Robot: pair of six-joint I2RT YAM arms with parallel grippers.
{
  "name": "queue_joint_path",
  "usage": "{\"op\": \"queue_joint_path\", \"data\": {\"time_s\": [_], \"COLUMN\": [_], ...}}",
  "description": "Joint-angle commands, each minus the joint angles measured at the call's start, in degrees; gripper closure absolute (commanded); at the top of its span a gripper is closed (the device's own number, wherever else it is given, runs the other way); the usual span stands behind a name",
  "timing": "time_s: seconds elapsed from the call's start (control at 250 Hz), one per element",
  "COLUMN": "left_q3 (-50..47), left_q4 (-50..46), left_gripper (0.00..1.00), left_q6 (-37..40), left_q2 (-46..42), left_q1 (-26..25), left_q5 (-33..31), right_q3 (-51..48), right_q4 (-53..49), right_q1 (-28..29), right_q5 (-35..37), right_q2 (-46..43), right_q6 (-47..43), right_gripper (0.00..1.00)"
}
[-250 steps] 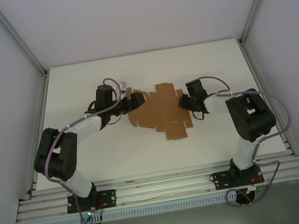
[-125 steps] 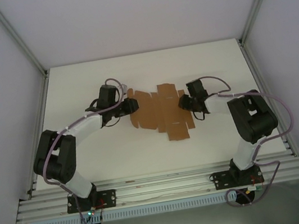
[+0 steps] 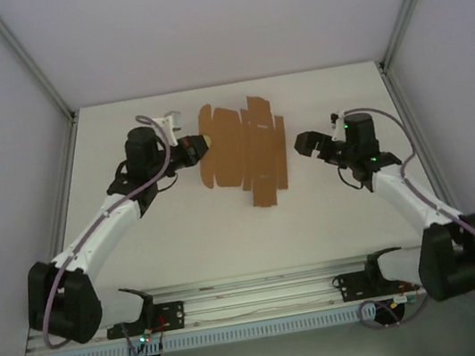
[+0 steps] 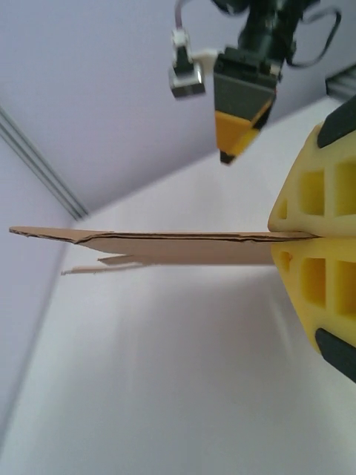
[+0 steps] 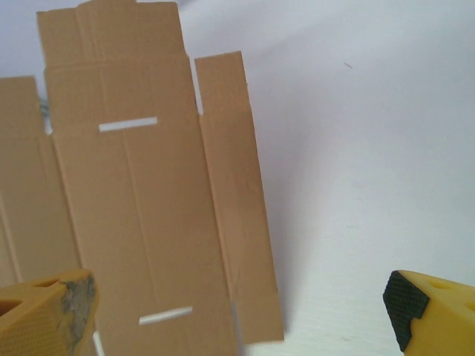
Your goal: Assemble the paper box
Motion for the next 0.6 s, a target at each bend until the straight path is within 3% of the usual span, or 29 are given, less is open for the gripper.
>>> {"op": "queue_joint_path", "data": {"time_s": [0.0,0.256,0.436,0.596], "left_q3": [-0.94,-3.39,-3.88,-3.77], "left_q4": [8.72,21.31,22.99,20.73], "left_gripper": [1.0,1.0,1.0,1.0], "left_q6": [-6.93,-17.96,-19.51,-18.39], "left_q2": [-4.38,-9.99,-13.89,-16.81], "left_q1": [2.34,3.91,3.87,3.86], "left_q5": [7.03,14.63,15.17,14.57], "right_q3": [-1.6,-1.04,1.41,2.97], "right_q4": [3.26,12.94,17.17,24.02], "right_q1": [-2.68,-5.44,-5.47,-5.48], "right_q5": [-13.8,-27.5,-31.11,-36.6], "right_q2": [-3.23,-1.59,3.64,8.17], "right_q6": [-1.66,2.38,4.43,8.97], "right_gripper": [0.0,0.05,0.08,0.21]}}
